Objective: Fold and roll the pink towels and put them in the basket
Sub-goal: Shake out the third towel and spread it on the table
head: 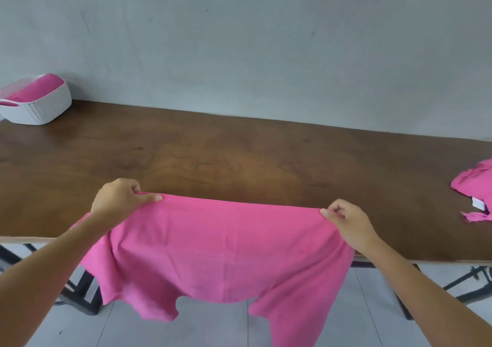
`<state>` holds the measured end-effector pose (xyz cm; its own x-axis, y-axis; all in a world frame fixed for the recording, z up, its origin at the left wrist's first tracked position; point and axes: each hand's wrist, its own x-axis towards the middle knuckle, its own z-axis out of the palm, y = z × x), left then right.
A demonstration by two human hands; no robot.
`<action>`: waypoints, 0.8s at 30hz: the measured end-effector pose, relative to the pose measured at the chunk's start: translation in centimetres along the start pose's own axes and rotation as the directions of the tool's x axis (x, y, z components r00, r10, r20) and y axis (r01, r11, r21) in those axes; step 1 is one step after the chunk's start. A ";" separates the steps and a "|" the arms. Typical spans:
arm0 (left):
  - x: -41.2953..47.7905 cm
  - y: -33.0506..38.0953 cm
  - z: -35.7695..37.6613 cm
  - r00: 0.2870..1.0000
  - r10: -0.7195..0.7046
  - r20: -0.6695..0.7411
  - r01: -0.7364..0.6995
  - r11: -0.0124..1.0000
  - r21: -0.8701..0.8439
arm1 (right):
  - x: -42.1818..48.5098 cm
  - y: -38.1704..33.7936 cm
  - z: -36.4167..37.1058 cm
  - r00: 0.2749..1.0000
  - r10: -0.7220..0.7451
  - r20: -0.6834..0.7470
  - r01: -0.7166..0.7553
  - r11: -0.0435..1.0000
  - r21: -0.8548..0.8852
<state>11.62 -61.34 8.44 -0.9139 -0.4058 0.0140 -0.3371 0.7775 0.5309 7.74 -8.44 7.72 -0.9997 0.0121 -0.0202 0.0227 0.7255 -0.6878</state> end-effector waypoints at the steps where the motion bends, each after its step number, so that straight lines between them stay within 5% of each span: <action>1: 0.1 0.1 0.7 1.000 -0.012 -0.005 0.012 1.000 0.002 | 0.7 0.3 0.1 1.000 0.018 -0.026 -0.018 1.000 -0.004; 11: 0.4 -1.3 6.5 0.985 -0.078 -0.153 0.075 0.997 -0.029 | 4.6 2.4 3.5 0.986 0.130 -0.100 -0.148 0.967 -0.206; 24: 6.5 -1.1 8.1 0.981 -0.041 -0.192 0.046 0.999 0.023 | 10.4 2.0 5.1 0.987 -0.028 -0.155 -0.021 0.951 -0.307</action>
<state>4.23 -60.92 1.06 -0.8388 -0.5219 0.1548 -0.3840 0.7688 0.5114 -2.55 -10.33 2.44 -0.9888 0.0984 0.1121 0.0409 0.9015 -0.4308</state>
